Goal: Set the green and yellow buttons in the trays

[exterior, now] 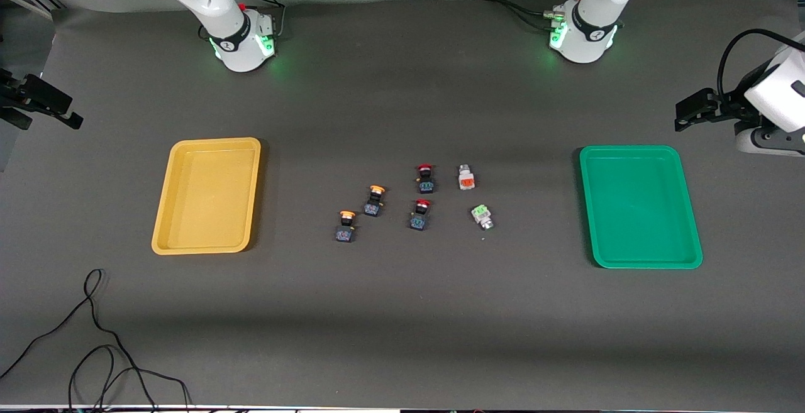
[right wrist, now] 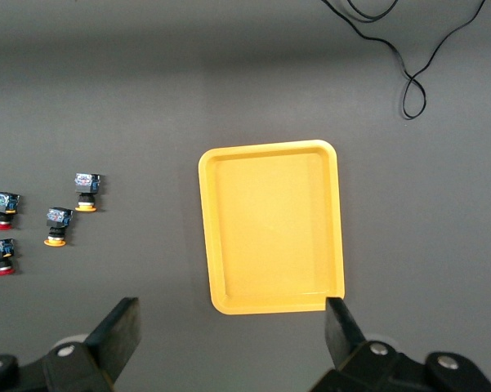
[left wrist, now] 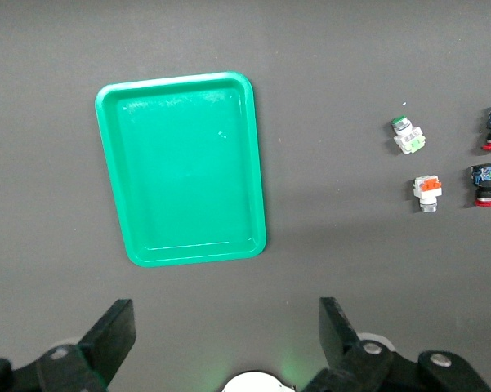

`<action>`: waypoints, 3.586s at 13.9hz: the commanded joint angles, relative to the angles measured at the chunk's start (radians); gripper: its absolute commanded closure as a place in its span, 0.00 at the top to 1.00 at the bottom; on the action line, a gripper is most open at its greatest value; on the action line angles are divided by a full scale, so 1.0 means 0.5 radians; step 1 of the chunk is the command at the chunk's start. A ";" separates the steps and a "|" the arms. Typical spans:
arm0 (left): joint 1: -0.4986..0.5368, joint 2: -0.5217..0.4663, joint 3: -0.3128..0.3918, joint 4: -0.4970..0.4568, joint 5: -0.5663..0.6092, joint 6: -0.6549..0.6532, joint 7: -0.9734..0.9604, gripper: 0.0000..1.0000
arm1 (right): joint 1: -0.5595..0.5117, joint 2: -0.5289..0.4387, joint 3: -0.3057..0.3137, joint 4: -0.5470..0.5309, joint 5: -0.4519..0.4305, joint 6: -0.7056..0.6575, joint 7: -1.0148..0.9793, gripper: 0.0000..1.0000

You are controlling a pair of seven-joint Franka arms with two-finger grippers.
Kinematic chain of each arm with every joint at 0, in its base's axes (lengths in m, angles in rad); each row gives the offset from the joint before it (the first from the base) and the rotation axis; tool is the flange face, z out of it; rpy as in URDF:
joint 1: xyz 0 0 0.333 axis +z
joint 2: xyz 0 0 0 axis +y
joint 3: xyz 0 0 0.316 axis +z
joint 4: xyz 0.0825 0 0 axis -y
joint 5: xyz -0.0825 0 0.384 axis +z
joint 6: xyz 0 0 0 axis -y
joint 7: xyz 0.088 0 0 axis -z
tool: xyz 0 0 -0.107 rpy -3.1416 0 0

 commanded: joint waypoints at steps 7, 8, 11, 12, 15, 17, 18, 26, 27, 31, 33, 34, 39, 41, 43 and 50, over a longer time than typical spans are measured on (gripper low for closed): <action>-0.217 -0.014 -0.037 -0.167 -0.023 0.197 -0.341 1.00 | -0.024 0.076 0.086 -0.022 -0.016 -0.076 -0.022 1.00; -0.287 -0.014 -0.037 -0.207 -0.023 0.246 -0.442 1.00 | -0.024 0.082 0.086 -0.025 -0.016 -0.082 -0.032 1.00; -0.594 -0.014 -0.037 -0.364 -0.023 0.467 -0.929 1.00 | -0.021 0.094 0.086 -0.022 -0.065 -0.085 -0.038 1.00; -0.698 -0.008 -0.037 -0.394 -0.017 0.531 -1.095 1.00 | -0.021 0.097 0.086 -0.022 -0.065 -0.085 -0.038 1.00; -0.935 0.032 -0.037 -0.441 -0.005 0.709 -1.464 1.00 | -0.021 0.143 0.086 -0.025 -0.065 -0.076 -0.083 1.00; -1.094 0.114 -0.037 -0.444 0.023 0.808 -1.667 1.00 | -0.018 0.143 0.089 -0.031 -0.062 -0.079 -0.105 1.00; -1.143 0.148 -0.037 -0.444 0.038 0.829 -1.680 1.00 | -0.018 0.143 0.089 -0.031 -0.062 -0.079 -0.096 1.00; -1.230 0.439 -0.034 -0.778 0.044 1.418 -1.756 1.00 | -0.015 0.140 0.092 -0.028 -0.059 -0.079 -0.078 1.00; -1.227 0.510 -0.034 -0.781 0.044 1.485 -1.756 1.00 | -0.015 0.140 0.092 -0.031 -0.059 -0.079 -0.078 1.00; -1.218 0.767 -0.028 -0.812 0.047 1.728 -1.756 1.00 | -0.015 0.140 0.092 -0.031 -0.059 -0.082 -0.078 1.00; -1.218 0.832 -0.022 -0.910 0.056 1.918 -1.756 1.00 | -0.015 0.140 0.092 -0.034 -0.059 -0.085 -0.075 1.00; -1.218 0.842 -0.022 -0.974 0.056 2.007 -1.756 1.00 | -0.012 0.143 0.092 -0.034 -0.059 -0.085 -0.075 1.00; -1.221 0.967 -0.025 -1.027 0.056 2.176 -1.759 1.00 | -0.006 0.210 0.205 -0.016 -0.035 -0.049 0.090 1.00; -1.224 0.974 -0.025 -1.027 0.053 2.173 -1.775 0.82 | -0.009 0.256 0.358 -0.025 -0.038 0.058 0.323 1.00; -1.230 0.986 -0.025 -1.021 0.053 2.161 -1.842 0.54 | -0.006 0.357 0.494 -0.034 -0.038 0.190 0.556 1.00; -1.163 0.867 -0.018 -0.853 0.038 1.856 -1.855 0.14 | 0.034 0.670 0.819 -0.436 -0.059 1.147 1.085 0.98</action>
